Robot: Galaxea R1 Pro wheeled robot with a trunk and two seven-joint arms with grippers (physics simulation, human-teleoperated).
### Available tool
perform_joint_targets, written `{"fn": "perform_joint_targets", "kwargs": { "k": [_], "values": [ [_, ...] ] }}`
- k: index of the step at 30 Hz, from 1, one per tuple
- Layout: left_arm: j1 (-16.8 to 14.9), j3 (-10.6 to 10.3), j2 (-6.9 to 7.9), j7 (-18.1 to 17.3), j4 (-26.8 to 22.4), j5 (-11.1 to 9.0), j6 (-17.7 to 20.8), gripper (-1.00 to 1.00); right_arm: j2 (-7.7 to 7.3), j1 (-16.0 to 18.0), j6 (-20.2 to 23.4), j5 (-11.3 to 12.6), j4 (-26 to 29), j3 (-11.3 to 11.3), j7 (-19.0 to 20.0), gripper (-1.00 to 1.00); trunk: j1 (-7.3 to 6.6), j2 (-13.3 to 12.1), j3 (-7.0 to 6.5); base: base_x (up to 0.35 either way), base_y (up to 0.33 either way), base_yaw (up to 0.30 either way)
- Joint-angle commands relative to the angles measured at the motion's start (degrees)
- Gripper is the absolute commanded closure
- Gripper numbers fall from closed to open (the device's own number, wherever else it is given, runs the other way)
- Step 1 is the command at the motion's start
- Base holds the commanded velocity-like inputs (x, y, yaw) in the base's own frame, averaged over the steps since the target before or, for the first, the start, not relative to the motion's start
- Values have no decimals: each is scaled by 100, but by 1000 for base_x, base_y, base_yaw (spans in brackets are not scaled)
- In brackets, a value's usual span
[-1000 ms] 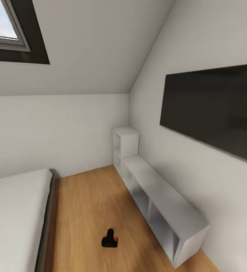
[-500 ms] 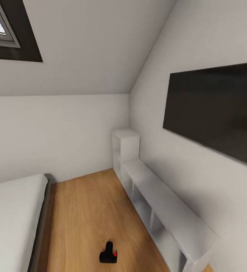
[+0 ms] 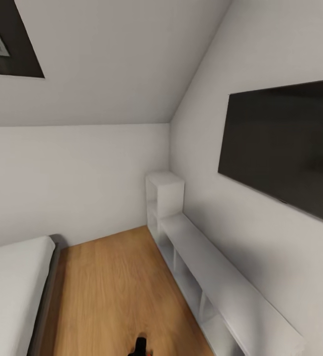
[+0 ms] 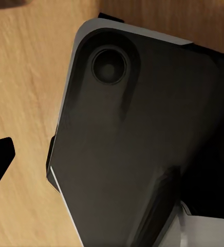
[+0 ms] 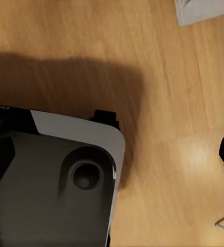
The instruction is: Attach the digital camera to the camera tripod in the bedroom.
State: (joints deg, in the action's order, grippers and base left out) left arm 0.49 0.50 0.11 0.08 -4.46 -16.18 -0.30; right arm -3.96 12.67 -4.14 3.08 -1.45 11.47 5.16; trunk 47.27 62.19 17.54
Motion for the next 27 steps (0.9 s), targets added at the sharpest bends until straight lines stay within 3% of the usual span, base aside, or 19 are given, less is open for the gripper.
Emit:
{"fn": "perform_joint_targets", "kwargs": {
  "k": [1, 14, 27],
  "values": [
    [3, 3, 1, 1, -11, -26, -4, -100, 0, 7, -30, 33, -17, 33, 22, -100, 4, 3, 5, 323, 0, 0],
    [3, 3, 7, 1, -13, -26, -4, -100, 1, 7, -25, 34, -30, 37, 20, -100, 4, 3, 5, 307, 0, 0],
    [3, -4, 5, 1, -19, -26, -5, -100, 6, 7, -33, 34, -30, 36, 17, -100, 4, 3, 5, 69, 0, 0]
  ]
}}
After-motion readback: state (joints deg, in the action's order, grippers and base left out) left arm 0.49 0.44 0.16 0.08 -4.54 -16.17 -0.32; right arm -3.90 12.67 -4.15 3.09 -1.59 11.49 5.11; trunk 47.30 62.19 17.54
